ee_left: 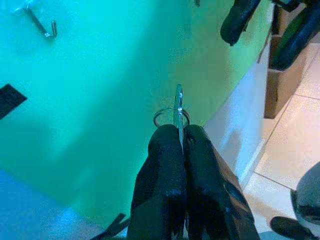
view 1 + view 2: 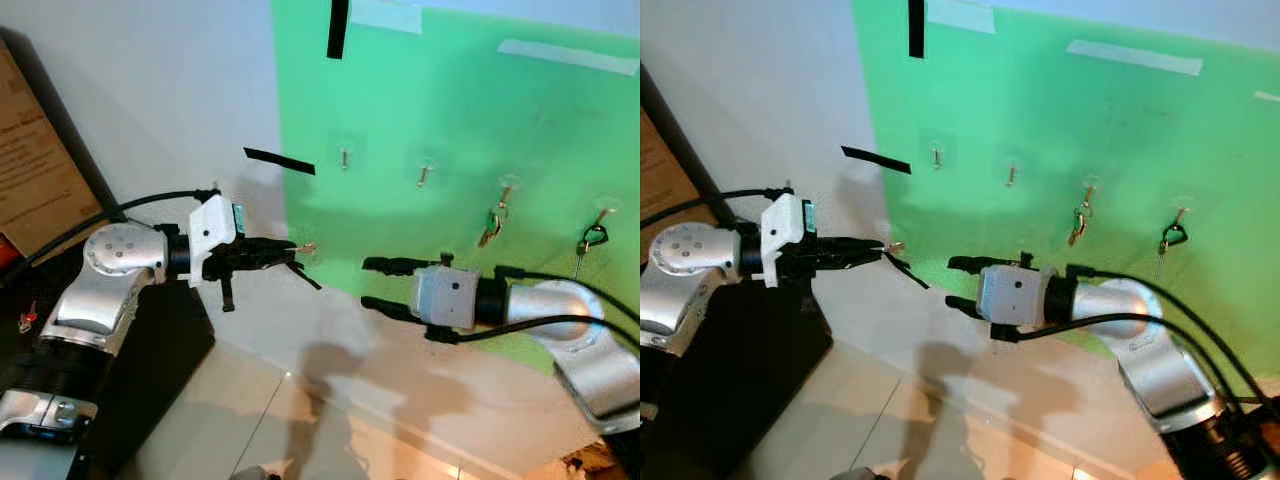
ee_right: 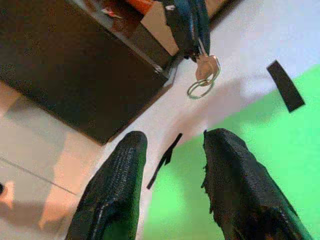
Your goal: Hang keys on a hook
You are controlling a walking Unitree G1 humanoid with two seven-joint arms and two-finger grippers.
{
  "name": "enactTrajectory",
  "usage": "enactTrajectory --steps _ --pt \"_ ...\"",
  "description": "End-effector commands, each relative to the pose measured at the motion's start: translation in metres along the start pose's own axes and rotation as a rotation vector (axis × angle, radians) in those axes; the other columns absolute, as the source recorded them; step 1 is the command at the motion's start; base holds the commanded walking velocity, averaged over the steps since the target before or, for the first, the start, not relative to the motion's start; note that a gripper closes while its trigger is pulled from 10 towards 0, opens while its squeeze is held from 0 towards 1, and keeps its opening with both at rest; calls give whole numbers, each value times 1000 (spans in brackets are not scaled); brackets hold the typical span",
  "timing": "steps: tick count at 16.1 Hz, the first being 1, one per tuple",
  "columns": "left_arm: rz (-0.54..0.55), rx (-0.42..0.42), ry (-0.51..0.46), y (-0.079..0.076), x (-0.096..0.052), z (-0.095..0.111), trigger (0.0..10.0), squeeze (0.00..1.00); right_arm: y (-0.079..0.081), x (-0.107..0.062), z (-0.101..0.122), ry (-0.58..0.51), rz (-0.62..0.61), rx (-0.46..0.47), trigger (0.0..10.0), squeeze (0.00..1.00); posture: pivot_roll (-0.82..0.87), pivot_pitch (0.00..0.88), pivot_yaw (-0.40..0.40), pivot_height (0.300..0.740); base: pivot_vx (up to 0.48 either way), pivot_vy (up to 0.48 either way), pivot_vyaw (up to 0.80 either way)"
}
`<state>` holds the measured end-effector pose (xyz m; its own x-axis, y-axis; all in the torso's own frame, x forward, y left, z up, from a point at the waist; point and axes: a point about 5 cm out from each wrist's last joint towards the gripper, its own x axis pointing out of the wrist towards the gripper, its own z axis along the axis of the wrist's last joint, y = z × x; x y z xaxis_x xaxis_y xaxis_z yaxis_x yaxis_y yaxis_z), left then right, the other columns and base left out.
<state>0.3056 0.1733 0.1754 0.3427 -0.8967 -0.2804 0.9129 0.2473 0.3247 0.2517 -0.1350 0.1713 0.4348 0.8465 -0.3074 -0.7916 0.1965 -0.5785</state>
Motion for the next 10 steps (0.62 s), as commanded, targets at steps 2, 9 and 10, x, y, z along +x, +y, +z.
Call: enactTrajectory --steps 2,9,10 --pt "36 11 29 1 3 -3 0 0 -2 -2 4 1 -67 7 10000 1000 -103 0 40 740 0 0 0" --pt "273 -55 -178 36 44 19 0 0 9 6 -8 48 -461 265 10000 1000 -125 0 47 740 0 0 0" --pt "305 -78 -227 43 46 24 0 0 10 6 -11 74 -503 275 10000 1000 -131 0 48 740 0 0 0"
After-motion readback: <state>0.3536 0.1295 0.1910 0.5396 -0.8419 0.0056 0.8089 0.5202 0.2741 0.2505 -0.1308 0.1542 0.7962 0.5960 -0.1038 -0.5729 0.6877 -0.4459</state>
